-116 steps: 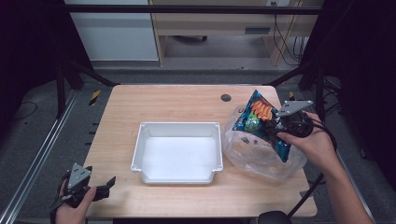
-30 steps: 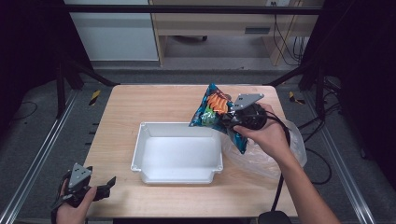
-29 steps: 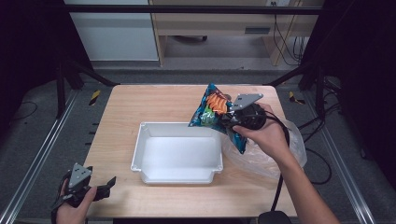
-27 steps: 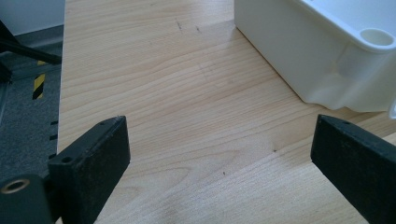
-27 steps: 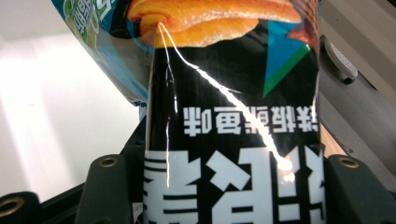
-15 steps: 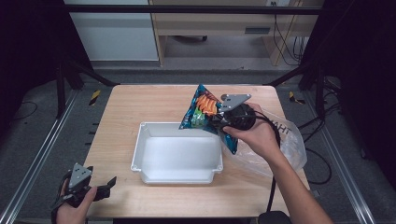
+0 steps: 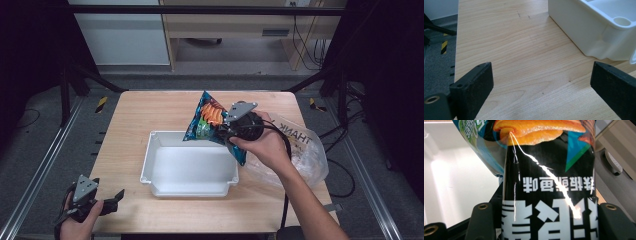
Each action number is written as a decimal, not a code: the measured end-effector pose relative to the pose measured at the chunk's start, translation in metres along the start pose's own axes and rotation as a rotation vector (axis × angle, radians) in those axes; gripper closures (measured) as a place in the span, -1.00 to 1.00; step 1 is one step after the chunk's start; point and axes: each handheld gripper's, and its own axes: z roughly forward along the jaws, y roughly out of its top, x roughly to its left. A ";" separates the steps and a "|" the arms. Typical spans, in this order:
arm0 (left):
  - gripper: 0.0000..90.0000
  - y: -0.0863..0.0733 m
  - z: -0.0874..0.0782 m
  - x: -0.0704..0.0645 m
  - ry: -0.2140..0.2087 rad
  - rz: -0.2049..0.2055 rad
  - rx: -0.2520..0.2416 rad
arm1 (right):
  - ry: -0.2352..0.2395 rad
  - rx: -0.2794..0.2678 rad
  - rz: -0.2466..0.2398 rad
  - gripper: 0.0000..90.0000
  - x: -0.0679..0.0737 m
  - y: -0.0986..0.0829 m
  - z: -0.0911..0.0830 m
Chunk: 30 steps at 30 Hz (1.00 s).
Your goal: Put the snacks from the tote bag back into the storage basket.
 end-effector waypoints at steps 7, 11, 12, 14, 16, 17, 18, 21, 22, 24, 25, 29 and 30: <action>-0.91 0.000 0.000 0.000 -0.001 0.003 0.000 | 0.009 -0.006 -0.011 -0.06 0.005 0.007 0.004; -0.91 0.000 0.000 0.000 -0.003 0.002 0.001 | 0.011 -0.004 -0.014 -0.06 0.007 0.009 0.006; -0.91 0.000 0.000 0.000 -0.004 0.003 0.002 | 0.014 -0.003 -0.020 -0.06 0.007 0.009 0.006; -0.91 0.000 0.000 0.000 -0.004 0.002 0.001 | 0.018 -0.011 -0.020 -0.06 0.009 0.011 0.006; -0.91 0.000 0.001 -0.001 -0.005 0.004 0.002 | 0.022 -0.014 -0.030 -0.06 0.011 0.013 0.006; -0.91 0.001 0.001 -0.001 -0.005 0.005 0.003 | 0.024 -0.015 -0.033 -0.06 0.012 0.014 0.006; -0.91 0.001 0.001 -0.001 -0.006 0.006 0.004 | 0.025 -0.017 -0.034 -0.06 0.013 0.014 0.006; -0.91 0.001 0.001 -0.001 -0.007 0.007 0.004 | 0.031 -0.015 -0.049 -0.06 0.017 0.018 0.007; -0.91 0.001 0.001 -0.001 -0.006 0.006 0.004 | 0.033 -0.015 -0.053 -0.06 0.017 0.019 0.007; -0.91 0.001 0.001 -0.001 -0.006 0.006 0.004 | 0.037 -0.016 -0.059 -0.06 0.019 0.021 0.008; -0.91 0.001 0.001 -0.001 -0.006 0.006 0.004 | 0.037 -0.016 -0.059 -0.06 0.019 0.021 0.008; -0.91 0.001 0.001 -0.001 -0.006 0.007 0.004 | 0.052 -0.011 -0.083 -0.06 0.024 0.026 0.012; -0.91 0.001 0.001 -0.001 -0.007 0.007 0.004 | 0.053 -0.012 -0.084 -0.06 0.025 0.026 0.013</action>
